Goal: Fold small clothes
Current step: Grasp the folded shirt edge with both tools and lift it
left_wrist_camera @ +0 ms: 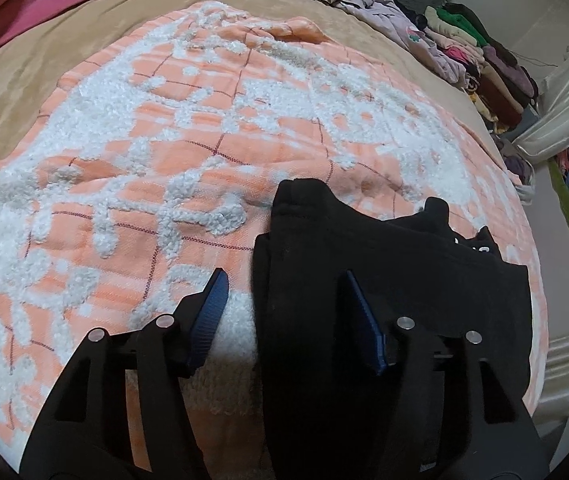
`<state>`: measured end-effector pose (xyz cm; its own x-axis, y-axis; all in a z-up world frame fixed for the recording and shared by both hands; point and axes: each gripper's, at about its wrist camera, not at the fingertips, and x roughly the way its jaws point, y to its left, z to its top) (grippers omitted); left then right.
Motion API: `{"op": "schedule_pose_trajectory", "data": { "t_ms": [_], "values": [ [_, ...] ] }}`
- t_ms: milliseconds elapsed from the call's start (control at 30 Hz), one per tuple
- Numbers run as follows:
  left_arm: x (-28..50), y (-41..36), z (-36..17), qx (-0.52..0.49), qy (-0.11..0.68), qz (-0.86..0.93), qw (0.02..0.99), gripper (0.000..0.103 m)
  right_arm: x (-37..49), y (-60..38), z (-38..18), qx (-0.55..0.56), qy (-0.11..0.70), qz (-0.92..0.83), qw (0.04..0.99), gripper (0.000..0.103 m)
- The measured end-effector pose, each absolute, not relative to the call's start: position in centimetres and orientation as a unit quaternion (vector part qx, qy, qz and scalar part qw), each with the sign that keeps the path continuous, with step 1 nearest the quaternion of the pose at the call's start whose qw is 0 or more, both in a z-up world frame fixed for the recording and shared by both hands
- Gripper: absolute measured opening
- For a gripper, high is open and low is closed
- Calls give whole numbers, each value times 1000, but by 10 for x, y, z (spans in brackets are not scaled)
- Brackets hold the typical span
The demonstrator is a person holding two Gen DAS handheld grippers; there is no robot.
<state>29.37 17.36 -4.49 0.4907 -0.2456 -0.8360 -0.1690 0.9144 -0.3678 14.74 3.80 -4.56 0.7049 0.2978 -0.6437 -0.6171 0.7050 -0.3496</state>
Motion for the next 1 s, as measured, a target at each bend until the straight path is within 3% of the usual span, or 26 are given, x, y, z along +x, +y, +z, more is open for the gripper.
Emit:
{"op": "schedule_pose_trajectory", "data": {
  "t_ms": [467,700,1000],
  "values": [
    [287,166,-41,-239,505,-33,829,52,151,-1,-11,-158,273,288,904,16],
    [286,148,-32,-228,507,-45,830,15,149,-5,-11,-156,269,286,906,15],
    [279,122,9,-197,474,-36,858,11,148,-32,3,-106,268,279,916,14]
  ]
}}
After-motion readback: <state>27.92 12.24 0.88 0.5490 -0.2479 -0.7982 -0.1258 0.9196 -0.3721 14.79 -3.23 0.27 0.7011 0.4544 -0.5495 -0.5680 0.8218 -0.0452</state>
